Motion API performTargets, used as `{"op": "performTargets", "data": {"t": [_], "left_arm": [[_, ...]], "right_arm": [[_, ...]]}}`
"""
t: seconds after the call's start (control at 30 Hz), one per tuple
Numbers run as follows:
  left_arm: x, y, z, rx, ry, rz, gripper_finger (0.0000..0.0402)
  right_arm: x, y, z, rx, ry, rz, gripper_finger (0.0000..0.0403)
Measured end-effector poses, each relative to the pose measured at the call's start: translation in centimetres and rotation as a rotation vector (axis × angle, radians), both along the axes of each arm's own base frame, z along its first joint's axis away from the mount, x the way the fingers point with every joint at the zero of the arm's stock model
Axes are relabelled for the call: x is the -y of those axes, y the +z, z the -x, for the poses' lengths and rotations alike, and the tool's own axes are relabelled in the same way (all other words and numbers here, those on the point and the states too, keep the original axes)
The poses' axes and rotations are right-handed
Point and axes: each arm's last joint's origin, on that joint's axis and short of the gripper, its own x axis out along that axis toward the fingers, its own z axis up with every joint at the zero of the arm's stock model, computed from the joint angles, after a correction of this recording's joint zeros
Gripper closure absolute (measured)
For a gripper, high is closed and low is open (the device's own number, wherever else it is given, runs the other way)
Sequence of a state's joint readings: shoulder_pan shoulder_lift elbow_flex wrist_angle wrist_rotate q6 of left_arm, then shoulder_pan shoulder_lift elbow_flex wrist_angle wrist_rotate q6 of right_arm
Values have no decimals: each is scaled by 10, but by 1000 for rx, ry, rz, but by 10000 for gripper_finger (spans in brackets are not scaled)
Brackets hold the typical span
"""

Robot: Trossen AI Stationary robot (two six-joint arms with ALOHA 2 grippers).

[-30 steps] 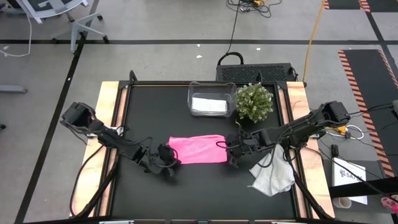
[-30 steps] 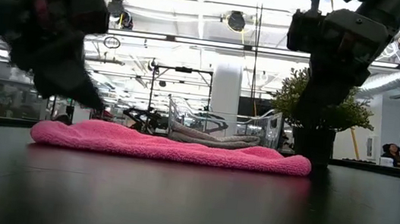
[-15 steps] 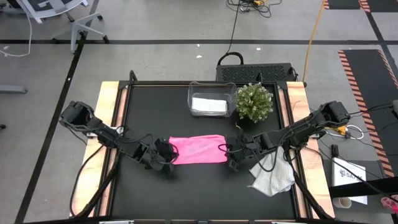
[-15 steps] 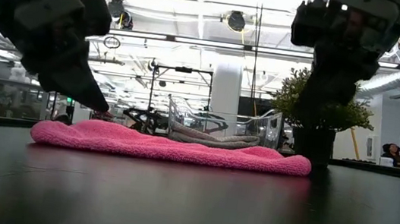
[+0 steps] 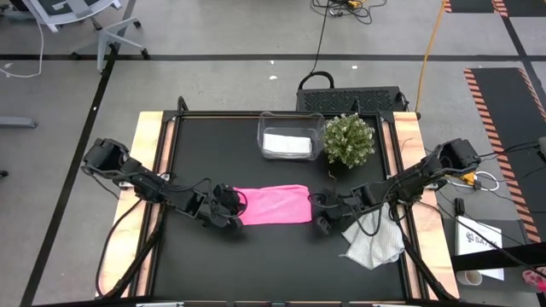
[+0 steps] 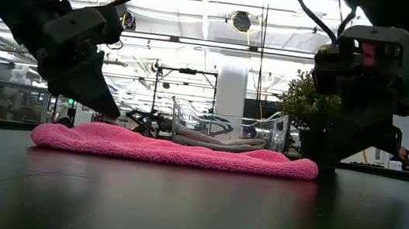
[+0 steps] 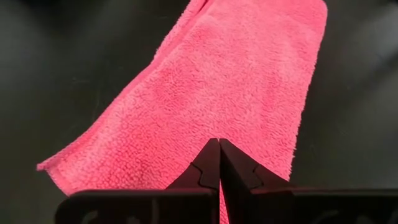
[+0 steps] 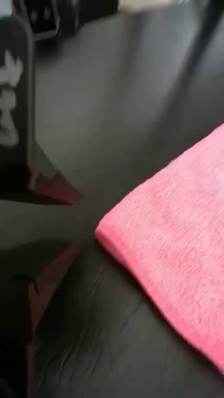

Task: Fold microfiber towels
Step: Fold the pink towel

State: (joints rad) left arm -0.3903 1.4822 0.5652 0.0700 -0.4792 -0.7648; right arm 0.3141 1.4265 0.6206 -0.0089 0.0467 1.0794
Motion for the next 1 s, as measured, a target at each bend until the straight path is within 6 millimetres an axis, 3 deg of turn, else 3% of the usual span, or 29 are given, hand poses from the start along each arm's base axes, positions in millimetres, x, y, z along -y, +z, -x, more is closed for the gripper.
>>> {"op": "performTargets", "data": {"t": [0.23,0.43,0.8,1.0], "left_arm": [[-2,0,-1,6,24,15,396],[-2,0,-1,8,32,23,396],[-2,0,-1,7,27,19,396],[-3,-1,0,-9,24,13,396]], "right_arm": [[6,-15,8,127,-62,-88,252],[17,-22,13,115,-102,-77,211],[37,-27,8,106,-186,-65,200],[38,-40,-7,175,-213,-94,200]]}}
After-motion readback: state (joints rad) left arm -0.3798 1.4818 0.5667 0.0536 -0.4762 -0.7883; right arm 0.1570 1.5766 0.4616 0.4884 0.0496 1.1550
